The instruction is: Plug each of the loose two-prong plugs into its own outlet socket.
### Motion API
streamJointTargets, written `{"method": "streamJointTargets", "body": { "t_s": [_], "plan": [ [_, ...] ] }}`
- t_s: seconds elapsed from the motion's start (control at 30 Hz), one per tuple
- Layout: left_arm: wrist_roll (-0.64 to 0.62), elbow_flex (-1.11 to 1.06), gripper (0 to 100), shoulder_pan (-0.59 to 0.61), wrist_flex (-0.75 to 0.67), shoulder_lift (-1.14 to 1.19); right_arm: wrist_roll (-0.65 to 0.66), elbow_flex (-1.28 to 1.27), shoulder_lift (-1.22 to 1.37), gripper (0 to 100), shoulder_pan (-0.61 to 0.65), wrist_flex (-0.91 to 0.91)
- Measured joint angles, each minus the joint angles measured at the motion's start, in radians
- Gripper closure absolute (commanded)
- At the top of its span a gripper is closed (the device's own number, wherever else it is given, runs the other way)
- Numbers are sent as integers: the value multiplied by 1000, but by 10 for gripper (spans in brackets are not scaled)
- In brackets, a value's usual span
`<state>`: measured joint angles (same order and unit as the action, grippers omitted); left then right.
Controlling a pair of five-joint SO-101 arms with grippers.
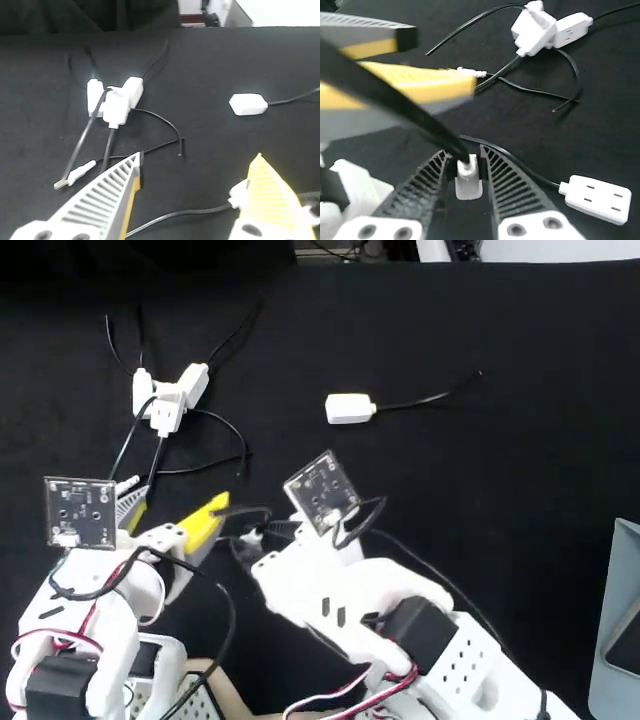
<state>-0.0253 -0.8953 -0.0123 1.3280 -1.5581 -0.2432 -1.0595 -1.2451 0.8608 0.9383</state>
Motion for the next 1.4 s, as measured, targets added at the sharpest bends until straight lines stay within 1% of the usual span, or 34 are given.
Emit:
{"method": "streamJointTargets", "body": {
  "t_s": [0.1, 0.2, 0.3, 0.5, 0.67, 0.77, 0.87, 1.1, 1.3, 1.4],
  "plan": [
    [46, -15, 660, 9, 0, 0, 0, 0, 0, 986, -86, 0],
    [77, -60, 659, 9, -3, 6, 17, 0, 0, 986, -216, 0],
    [106, -109, 659, 9, -43, 60, 49, 0, 0, 985, -356, 0],
    [176, -114, 650, 9, -132, 336, 109, 0, 0, 985, -595, 0],
    [285, -43, 649, -81, -166, 583, 146, 0, 0, 985, -729, 0],
    [339, -8, 650, -149, -213, 706, 155, 26, 0, 985, -778, 0],
    [374, 9, 650, -213, -293, 819, 158, 37, 0, 985, -806, 0],
    [382, 69, 650, -338, -483, 1083, 158, 37, 0, 985, -835, 0],
    [382, 152, 651, -371, -608, 1329, 158, 37, 0, 985, -858, 0],
    [382, 206, 651, -371, -629, 1435, 158, 37, 0, 985, -858, 0]
  ]
}}
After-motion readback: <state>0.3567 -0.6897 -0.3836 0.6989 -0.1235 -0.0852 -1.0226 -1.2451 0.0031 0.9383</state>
